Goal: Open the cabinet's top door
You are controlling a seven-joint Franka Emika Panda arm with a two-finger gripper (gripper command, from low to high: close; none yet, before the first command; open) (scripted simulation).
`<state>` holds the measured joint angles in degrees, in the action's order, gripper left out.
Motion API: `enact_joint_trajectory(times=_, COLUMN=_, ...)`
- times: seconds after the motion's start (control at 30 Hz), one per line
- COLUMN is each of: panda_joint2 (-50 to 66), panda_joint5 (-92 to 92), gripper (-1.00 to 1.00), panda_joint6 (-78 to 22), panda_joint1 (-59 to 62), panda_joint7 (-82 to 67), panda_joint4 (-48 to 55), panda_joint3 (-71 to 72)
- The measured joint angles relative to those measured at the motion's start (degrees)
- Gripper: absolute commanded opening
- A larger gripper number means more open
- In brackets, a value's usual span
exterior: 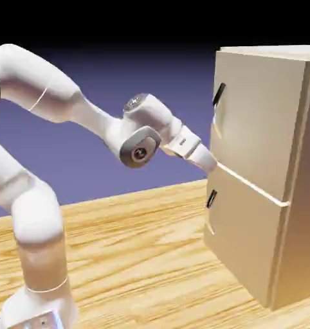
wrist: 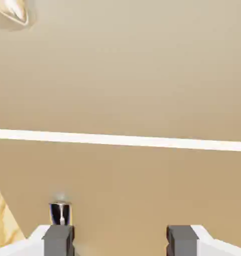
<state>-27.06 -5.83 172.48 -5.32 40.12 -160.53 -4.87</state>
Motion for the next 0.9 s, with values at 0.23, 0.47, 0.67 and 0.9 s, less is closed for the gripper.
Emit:
enact_joint_trajectory(times=0.23, panda_joint2=14.5, panda_joint5=-15.1, gripper=0.0, panda_joint6=-4.0, panda_joint1=-12.0, panda_joint7=-6.1, panda_joint4=1.2, panda_joint3=-12.6)
enact_joint_trajectory(times=0.47, panda_joint2=29.1, panda_joint5=-30.2, gripper=0.0, panda_joint6=-7.9, panda_joint1=-24.0, panda_joint7=-12.1, panda_joint4=2.5, panda_joint3=-25.3)
enact_joint_trajectory(times=0.67, panda_joint2=41.5, panda_joint5=-43.2, gripper=0.0, panda_joint6=-11.3, panda_joint1=-34.3, panda_joint7=-17.3, panda_joint4=3.5, panda_joint3=-36.1)
enact_joint_trajectory(times=0.9, panda_joint2=56.1, panda_joint5=-58.3, gripper=0.0, panda_joint6=-15.3, panda_joint1=-46.4, panda_joint7=-23.4, panda_joint4=4.8, panda_joint3=-48.8)
